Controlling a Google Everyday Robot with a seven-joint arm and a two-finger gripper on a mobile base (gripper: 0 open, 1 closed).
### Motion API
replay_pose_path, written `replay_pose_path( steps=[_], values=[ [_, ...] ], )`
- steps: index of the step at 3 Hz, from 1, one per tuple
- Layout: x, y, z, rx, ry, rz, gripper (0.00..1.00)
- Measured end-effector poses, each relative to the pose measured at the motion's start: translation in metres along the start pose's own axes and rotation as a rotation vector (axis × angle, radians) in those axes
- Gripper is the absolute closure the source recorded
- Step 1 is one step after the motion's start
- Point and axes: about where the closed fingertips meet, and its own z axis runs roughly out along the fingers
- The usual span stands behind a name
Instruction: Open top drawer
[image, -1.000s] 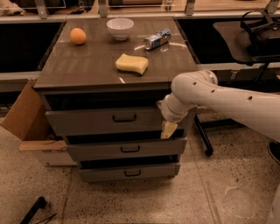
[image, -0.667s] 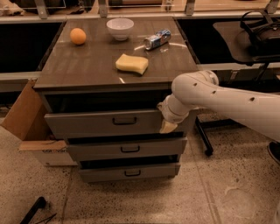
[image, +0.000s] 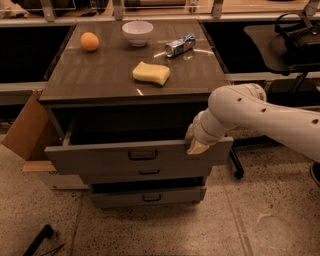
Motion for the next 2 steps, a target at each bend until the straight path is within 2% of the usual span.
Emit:
replay_pose_path(
  steps=[1, 2],
  values=[
    [0.0, -0.001, -0.002, 0.0, 0.0, 0.0, 1.0],
    [-0.004, 0.027, -0.004, -0.025, -0.049, 0.016, 1.0]
  ],
)
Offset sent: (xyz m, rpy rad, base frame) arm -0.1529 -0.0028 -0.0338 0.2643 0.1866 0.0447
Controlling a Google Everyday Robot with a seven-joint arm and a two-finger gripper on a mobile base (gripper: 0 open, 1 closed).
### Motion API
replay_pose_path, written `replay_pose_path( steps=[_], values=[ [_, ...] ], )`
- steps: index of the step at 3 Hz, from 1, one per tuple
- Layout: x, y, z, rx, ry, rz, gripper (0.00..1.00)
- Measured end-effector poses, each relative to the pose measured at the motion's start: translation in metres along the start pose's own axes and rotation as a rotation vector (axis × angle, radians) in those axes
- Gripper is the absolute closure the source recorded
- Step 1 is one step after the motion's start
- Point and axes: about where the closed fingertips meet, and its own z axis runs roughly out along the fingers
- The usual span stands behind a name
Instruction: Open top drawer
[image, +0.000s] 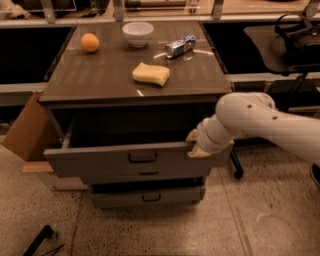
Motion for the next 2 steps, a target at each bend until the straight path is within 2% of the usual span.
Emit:
replay_pose_path(
  steps=[1, 2],
  values=[
    [-0.001, -0.0011, -0.0031, 0.0, 0.0, 0.0, 0.82],
    [-0.001, -0.0011, -0.0031, 0.0, 0.0, 0.0, 0.58]
  ],
)
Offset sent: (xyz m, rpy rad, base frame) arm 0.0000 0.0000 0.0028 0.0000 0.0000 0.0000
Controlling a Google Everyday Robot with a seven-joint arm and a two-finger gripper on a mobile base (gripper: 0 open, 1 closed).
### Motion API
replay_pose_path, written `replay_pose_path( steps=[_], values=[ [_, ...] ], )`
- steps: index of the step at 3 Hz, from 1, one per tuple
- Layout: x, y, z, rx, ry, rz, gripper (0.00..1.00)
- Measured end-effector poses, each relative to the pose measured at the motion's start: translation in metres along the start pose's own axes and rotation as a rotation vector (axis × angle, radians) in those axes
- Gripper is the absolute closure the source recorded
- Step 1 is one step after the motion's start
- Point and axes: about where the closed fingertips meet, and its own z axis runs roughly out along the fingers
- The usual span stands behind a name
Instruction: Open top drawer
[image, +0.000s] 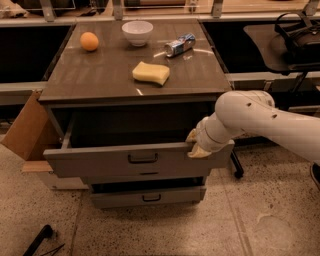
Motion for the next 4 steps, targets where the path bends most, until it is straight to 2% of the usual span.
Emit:
replay_pose_path(
  steps=[2, 3, 4],
  values=[
    [-0.0006, 0.0007, 0.001, -0.002, -0.001, -0.001, 0.12],
    [-0.0011, 0.0012, 0.0017, -0.004, -0.001, -0.002, 0.0],
    [-0.0011, 0.0012, 0.0017, -0.004, -0.001, -0.002, 0.0]
  ],
)
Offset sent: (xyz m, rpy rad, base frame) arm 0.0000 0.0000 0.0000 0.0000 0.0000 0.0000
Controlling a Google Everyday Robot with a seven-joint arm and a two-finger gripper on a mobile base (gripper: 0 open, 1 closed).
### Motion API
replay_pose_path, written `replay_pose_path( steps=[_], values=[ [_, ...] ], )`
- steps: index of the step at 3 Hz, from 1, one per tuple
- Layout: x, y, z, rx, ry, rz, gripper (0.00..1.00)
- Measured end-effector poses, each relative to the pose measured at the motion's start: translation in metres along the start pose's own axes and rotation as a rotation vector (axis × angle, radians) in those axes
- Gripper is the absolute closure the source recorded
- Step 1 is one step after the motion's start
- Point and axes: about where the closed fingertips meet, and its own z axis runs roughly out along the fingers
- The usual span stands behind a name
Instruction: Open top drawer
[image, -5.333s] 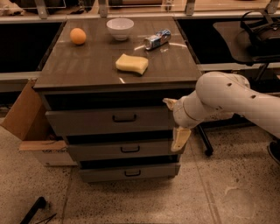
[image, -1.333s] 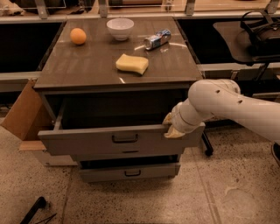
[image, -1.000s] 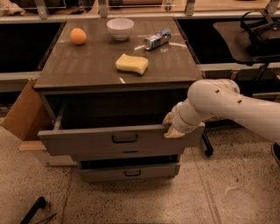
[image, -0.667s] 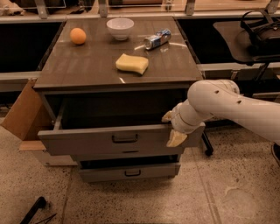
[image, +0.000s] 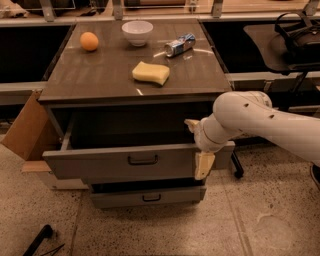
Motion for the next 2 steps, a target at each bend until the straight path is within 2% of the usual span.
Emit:
replay_pose_path(
  steps=[2],
  values=[
    [0.0021, 0.0128, 0.0024, -0.122, -0.022, -0.009, 0.0]
  ],
)
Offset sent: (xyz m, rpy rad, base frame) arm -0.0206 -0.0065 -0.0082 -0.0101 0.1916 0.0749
